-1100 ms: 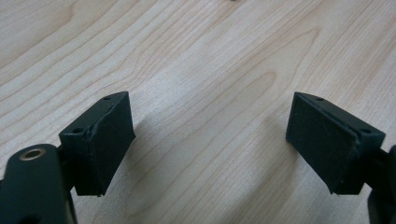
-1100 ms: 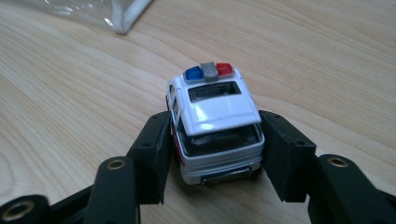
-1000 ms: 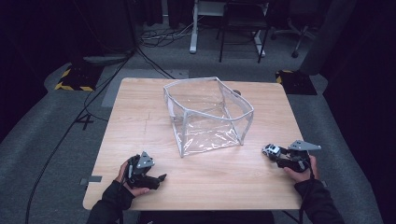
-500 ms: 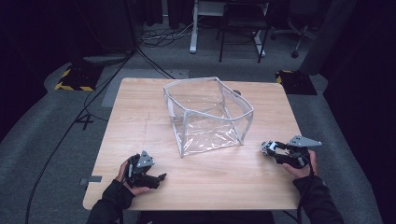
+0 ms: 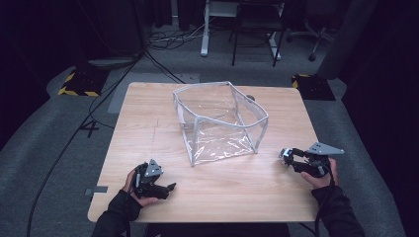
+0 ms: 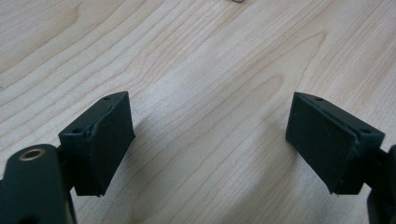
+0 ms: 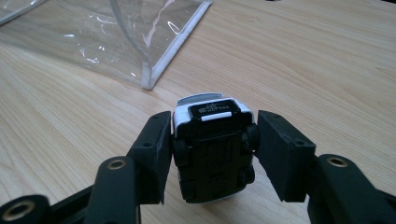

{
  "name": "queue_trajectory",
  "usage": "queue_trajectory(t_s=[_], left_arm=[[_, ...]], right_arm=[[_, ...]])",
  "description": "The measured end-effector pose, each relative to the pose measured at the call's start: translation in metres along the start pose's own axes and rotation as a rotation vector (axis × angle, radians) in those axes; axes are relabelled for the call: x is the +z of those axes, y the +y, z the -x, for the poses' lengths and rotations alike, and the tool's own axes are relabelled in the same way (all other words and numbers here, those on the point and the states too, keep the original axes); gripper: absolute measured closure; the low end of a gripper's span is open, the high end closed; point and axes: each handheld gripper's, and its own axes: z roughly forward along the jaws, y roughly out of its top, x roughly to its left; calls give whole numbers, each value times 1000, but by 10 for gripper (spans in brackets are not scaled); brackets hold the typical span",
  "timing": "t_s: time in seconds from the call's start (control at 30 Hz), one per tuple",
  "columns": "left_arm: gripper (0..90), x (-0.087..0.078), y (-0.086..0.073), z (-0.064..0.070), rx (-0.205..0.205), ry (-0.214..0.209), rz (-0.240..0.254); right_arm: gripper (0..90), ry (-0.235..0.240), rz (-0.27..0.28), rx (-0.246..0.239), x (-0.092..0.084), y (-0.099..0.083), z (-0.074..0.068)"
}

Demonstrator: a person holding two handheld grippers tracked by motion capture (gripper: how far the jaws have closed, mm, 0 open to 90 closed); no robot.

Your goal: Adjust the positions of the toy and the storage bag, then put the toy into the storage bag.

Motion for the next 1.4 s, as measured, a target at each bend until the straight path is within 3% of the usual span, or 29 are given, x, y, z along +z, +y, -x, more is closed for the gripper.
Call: queue_trajectory(t_s=[0.6, 1.13, 1.4], left_arm=[[159, 0, 1, -2, -2, -1, -1], [157, 1, 1, -1, -7, 0, -1], [157, 1, 1, -1, -7, 0, -1]], right_arm=[[471, -9, 5, -2, 3, 6, 0], [471, 3, 43, 10, 1, 15, 0], [471, -1, 51, -20, -3, 25, -2]])
